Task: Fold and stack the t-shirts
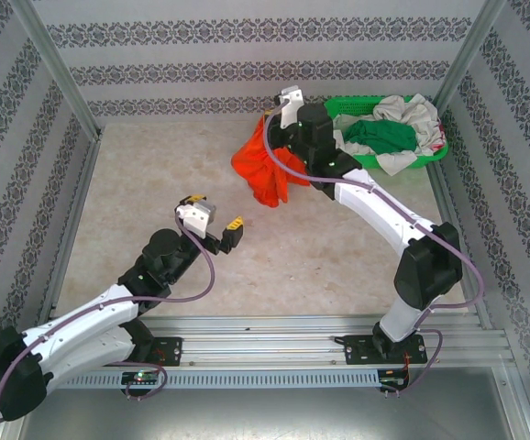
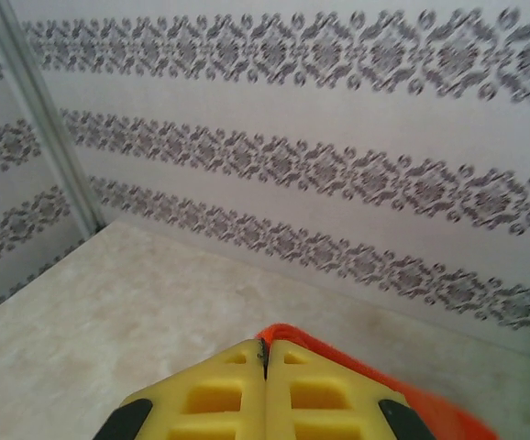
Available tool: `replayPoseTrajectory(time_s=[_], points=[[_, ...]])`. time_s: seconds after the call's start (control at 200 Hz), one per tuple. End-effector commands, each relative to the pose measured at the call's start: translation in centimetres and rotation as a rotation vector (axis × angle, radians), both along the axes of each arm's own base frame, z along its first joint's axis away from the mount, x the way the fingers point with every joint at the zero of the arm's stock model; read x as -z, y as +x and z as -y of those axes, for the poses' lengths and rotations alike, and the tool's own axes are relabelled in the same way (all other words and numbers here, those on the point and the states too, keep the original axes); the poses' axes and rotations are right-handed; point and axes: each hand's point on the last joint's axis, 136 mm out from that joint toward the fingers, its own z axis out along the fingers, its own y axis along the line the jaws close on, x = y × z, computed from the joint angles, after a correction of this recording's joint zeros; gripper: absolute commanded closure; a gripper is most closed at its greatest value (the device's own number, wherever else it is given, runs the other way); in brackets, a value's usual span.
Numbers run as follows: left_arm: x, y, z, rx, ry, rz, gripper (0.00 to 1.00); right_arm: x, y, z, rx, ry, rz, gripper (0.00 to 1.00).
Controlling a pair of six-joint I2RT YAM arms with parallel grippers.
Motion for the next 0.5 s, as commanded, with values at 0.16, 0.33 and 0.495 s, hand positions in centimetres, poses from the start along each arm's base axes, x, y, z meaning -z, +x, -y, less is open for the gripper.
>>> replayPoseTrajectory(time_s=[0.16, 0.33, 0.495], points=[[1.8, 1.6, -6.1, -0.303, -0.164, -0.168, 0.00, -4.6, -3.8, -6.4, -0.238, -0.013, 0.064, 1.00], [1.6, 0.8, -8.7, -0.395, -0.230, -0.172, 0.00, -5.4, -5.3, -8.6, -0.363, -0.045, 0.097, 1.00], [1.2, -0.2, -11.0, -0.462, -0.250, -0.164, 0.00, -2.3, -4.2, -6.4, -0.342, -0.109, 0.052, 1.00]])
